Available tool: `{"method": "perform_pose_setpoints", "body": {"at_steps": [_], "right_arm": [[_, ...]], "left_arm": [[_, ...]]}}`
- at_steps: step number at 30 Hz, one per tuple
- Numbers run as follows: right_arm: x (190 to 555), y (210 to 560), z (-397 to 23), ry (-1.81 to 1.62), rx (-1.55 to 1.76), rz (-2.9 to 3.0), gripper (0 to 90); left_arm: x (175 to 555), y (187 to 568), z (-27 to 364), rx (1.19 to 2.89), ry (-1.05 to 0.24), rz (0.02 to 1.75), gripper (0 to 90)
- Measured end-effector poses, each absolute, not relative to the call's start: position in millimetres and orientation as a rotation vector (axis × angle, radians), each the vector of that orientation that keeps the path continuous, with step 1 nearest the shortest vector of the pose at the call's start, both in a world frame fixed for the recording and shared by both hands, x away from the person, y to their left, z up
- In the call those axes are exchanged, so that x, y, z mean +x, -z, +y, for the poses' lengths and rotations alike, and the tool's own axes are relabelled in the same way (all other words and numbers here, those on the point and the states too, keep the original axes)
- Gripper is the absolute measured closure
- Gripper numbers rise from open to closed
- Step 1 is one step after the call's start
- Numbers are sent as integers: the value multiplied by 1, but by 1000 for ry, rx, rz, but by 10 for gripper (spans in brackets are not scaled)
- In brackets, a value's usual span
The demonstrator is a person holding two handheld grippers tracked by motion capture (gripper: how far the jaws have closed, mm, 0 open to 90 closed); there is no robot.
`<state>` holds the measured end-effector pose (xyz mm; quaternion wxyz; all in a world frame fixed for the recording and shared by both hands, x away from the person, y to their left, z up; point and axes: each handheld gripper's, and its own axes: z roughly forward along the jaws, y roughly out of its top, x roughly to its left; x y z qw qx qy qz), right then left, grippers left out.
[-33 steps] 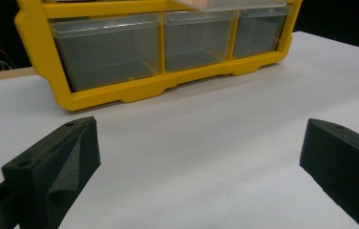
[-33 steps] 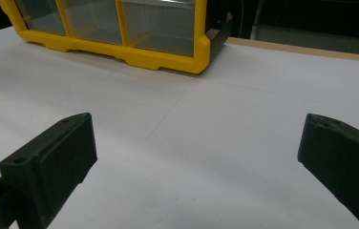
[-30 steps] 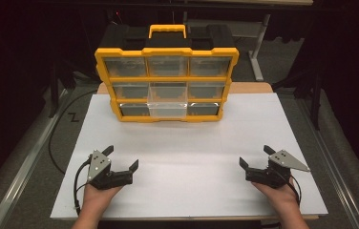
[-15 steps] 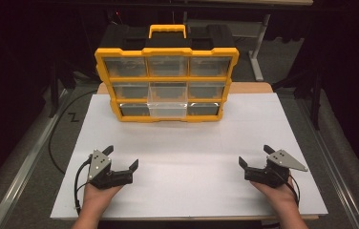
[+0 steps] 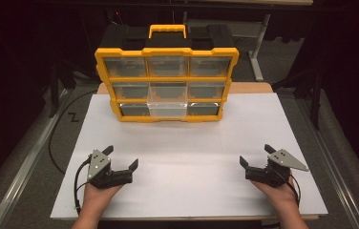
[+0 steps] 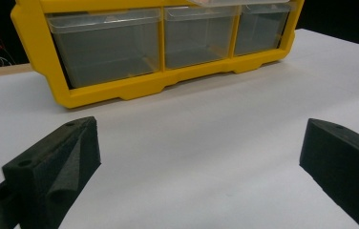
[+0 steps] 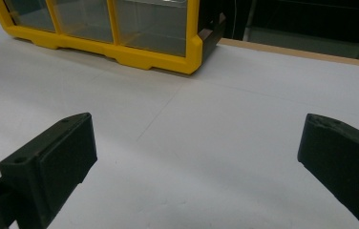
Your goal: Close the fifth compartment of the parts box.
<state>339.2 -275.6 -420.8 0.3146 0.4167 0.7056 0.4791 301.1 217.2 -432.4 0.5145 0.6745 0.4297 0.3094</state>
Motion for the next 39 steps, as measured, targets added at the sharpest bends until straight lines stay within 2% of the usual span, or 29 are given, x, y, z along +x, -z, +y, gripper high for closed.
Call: {"method": "perform_pose_setpoints", "body": {"at_steps": [10, 14, 20, 25, 30, 34, 35, 37, 39], "right_arm": [[339, 420, -275, -1253, 1084, 1874, 8], [339, 419, -275, -1249, 1082, 1883, 8], [339, 419, -273, -1245, 1089, 1883, 8], [340, 419, -272, -1238, 1098, 1893, 8], [341, 419, -272, -1227, 1101, 1901, 9], [341, 419, -272, -1222, 1096, 1897, 9], [341, 419, -272, -1222, 1096, 1897, 9], [340, 419, -272, -1223, 1097, 1894, 9], [340, 419, -272, -1225, 1098, 1893, 9]], "left_arm": [[299, 430, 218, 1630, -750, 1032, 81], [298, 430, 218, 1635, -759, 1032, 151], [298, 431, 217, 1658, -772, 1030, 203], [297, 429, 218, 1655, -760, 1012, 320], [296, 429, 218, 1648, -754, 1003, 384], [295, 429, 218, 1639, -760, 997, 479], [294, 429, 218, 1637, -761, 996, 479], [294, 429, 218, 1632, -762, 990, 554], [293, 429, 218, 1630, -764, 986, 574]]}}
